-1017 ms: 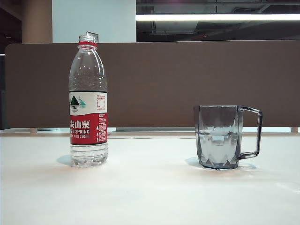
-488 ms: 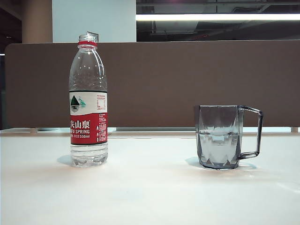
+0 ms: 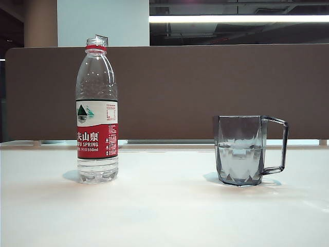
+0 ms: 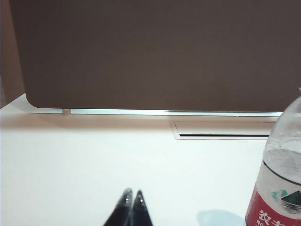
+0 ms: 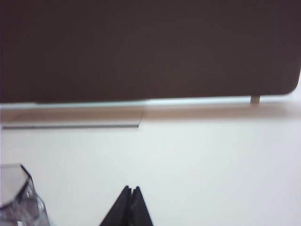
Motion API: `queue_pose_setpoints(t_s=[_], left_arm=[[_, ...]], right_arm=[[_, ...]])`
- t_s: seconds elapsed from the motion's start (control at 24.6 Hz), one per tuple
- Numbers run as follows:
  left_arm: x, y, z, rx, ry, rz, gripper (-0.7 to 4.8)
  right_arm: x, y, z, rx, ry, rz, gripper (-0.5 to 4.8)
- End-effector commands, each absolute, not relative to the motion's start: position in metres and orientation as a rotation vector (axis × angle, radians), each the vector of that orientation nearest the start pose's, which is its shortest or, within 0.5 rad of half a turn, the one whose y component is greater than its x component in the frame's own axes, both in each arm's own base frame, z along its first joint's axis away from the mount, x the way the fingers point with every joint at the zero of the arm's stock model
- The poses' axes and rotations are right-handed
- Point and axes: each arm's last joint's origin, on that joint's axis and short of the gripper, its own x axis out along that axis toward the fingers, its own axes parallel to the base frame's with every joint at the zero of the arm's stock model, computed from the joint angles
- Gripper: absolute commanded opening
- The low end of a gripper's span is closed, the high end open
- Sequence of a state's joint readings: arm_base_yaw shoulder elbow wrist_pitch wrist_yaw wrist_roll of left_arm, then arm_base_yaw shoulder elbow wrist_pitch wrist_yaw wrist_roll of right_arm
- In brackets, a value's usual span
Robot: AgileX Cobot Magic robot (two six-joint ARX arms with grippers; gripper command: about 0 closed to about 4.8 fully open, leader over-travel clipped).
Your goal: Pick up the mineral water bottle with the left hand on the table and pour water into the mug until it's half full.
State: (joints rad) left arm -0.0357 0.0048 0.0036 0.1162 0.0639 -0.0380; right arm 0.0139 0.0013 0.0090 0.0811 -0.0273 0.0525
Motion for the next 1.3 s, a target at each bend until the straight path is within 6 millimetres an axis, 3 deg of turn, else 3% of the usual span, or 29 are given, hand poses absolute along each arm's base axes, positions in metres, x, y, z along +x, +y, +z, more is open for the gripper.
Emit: queue_pose_setpoints(t_s=[0.04,1.3], left_arm=[[0.0966,-0.0055,0.1779,-0.032,-0.129,-0.105,-0.05],[0.0966,-0.0055,0.1779,-0.032,-0.129,-0.105,-0.05]], right_arm=[[0.0954,0.0019,0.1833,0.052,-0.177,0.042,-0.08],[0.0965,0.0017,0.1751,0.052,-0.09,0.035,-0.08]])
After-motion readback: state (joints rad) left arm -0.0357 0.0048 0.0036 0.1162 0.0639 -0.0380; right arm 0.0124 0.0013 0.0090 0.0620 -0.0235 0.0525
